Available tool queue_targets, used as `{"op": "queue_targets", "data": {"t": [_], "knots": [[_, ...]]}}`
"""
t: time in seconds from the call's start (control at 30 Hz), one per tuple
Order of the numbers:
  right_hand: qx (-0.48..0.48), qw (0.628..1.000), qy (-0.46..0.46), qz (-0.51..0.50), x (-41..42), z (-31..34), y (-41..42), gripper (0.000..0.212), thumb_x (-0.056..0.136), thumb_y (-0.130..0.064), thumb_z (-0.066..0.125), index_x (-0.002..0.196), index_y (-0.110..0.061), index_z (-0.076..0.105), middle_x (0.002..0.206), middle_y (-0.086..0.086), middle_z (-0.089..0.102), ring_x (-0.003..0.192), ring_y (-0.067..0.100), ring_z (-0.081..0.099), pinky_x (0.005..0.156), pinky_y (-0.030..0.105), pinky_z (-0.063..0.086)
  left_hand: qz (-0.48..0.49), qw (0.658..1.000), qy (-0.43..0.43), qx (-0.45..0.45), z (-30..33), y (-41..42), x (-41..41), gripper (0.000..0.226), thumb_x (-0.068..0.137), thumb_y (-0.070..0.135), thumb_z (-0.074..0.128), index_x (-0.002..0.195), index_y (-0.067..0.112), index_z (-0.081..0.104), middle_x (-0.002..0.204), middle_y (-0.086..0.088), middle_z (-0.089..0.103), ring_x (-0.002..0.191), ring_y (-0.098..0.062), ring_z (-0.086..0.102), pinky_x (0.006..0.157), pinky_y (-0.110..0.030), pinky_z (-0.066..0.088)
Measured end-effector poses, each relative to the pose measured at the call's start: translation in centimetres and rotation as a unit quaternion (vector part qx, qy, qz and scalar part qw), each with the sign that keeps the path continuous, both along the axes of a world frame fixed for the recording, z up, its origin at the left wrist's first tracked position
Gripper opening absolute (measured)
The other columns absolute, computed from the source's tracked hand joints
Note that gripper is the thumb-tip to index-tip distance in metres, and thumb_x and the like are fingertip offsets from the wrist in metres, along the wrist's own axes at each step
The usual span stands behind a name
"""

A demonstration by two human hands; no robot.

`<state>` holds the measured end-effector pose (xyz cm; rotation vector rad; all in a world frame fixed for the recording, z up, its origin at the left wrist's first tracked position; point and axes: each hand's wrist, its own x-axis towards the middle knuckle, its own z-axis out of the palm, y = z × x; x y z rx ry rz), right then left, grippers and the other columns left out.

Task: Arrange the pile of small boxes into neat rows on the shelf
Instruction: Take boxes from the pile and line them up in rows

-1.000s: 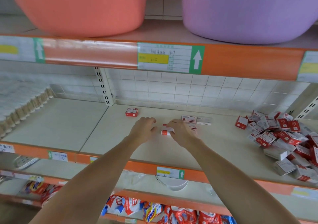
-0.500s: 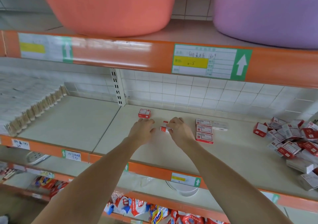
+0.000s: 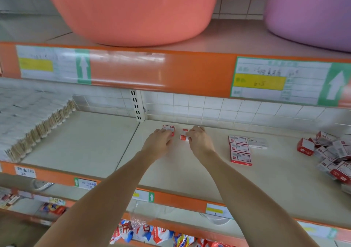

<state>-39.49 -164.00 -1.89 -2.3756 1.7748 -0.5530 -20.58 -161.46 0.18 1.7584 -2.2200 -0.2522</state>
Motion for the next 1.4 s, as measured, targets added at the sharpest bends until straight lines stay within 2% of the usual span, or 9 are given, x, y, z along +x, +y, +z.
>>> {"op": "queue_targets", "data": {"t": [0.1,0.27,0.53,0.8,0.97,1.1,1.27,1.4], "knots": [[0.011,1.0,0.017,0.001,0.3,0.2,-0.8,0.032,0.09,0.005,0.052,0.105,-0.014,0.073,0.109,0.0,0.059,0.114,0.02,0.046,0.085,0.024,0.045,0.005,1.0,0.003,-0.022,0.5,-0.4,0.1,0.022,0.099,0.022,0.047,0.113,0.013,0.062,0.116,-0.003,0.062,0.104,-0.025,0.052,0.074,-0.031,0.039],[0.011,0.999,0.035,0.026,0.8,0.7,-1.8,0.033,0.093,0.0,0.049,0.108,-0.021,0.071,0.108,-0.001,0.058,0.106,0.019,0.046,0.089,0.019,0.037,0.033,0.999,0.018,-0.034,0.8,-1.0,0.3,0.025,0.097,0.024,0.05,0.118,0.017,0.061,0.11,0.0,0.06,0.106,-0.022,0.051,0.079,-0.032,0.044],[0.018,0.999,0.036,0.033,1.9,0.6,-2.3,0.034,0.091,0.003,0.051,0.11,-0.017,0.069,0.109,0.001,0.057,0.107,0.02,0.046,0.091,0.024,0.044,0.024,0.999,0.008,-0.042,0.8,-1.1,0.5,0.026,0.097,0.023,0.049,0.12,0.016,0.06,0.108,0.0,0.059,0.104,-0.02,0.05,0.075,-0.027,0.036],[0.014,0.998,0.047,0.04,2.8,0.5,-2.4,0.03,0.089,0.004,0.052,0.102,-0.014,0.072,0.104,0.003,0.059,0.101,0.023,0.048,0.087,0.032,0.049,0.018,0.999,0.02,-0.018,0.8,-0.9,0.8,0.026,0.097,0.02,0.05,0.121,0.017,0.059,0.112,0.0,0.06,0.107,-0.02,0.052,0.081,-0.031,0.045],[0.028,0.998,0.057,0.029,3.3,0.6,-2.2,0.03,0.089,0.004,0.05,0.104,-0.014,0.069,0.106,0.004,0.057,0.105,0.023,0.049,0.089,0.031,0.048,0.01,1.0,0.011,-0.022,1.1,-0.6,0.9,0.026,0.096,0.019,0.05,0.121,0.015,0.058,0.11,-0.001,0.059,0.106,-0.021,0.052,0.077,-0.029,0.039],[0.033,0.998,0.059,0.019,3.4,0.7,-2.1,0.028,0.092,0.001,0.05,0.108,-0.015,0.067,0.108,0.003,0.056,0.106,0.022,0.048,0.092,0.029,0.047,0.033,0.999,0.006,-0.031,1.1,-0.4,1.3,0.026,0.095,0.018,0.05,0.119,0.015,0.059,0.106,-0.001,0.056,0.105,-0.021,0.05,0.079,-0.032,0.045],[0.034,0.998,0.051,0.006,3.5,0.4,-1.7,0.035,0.093,-0.002,0.051,0.123,-0.016,0.061,0.119,0.003,0.055,0.116,0.021,0.045,0.096,0.025,0.046,0.027,0.999,-0.006,-0.015,1.0,0.0,1.2,0.026,0.094,0.017,0.048,0.118,0.013,0.058,0.105,-0.002,0.055,0.104,-0.021,0.049,0.078,-0.031,0.043],[0.035,0.999,0.031,0.011,3.3,0.4,-1.2,0.037,0.095,0.0,0.045,0.126,-0.013,0.061,0.124,0.002,0.055,0.121,0.022,0.042,0.088,0.025,0.045,0.022,1.0,-0.01,-0.007,0.9,0.4,0.7,0.026,0.094,0.017,0.049,0.118,0.012,0.058,0.11,-0.002,0.057,0.106,-0.022,0.049,0.082,-0.033,0.045]]}}
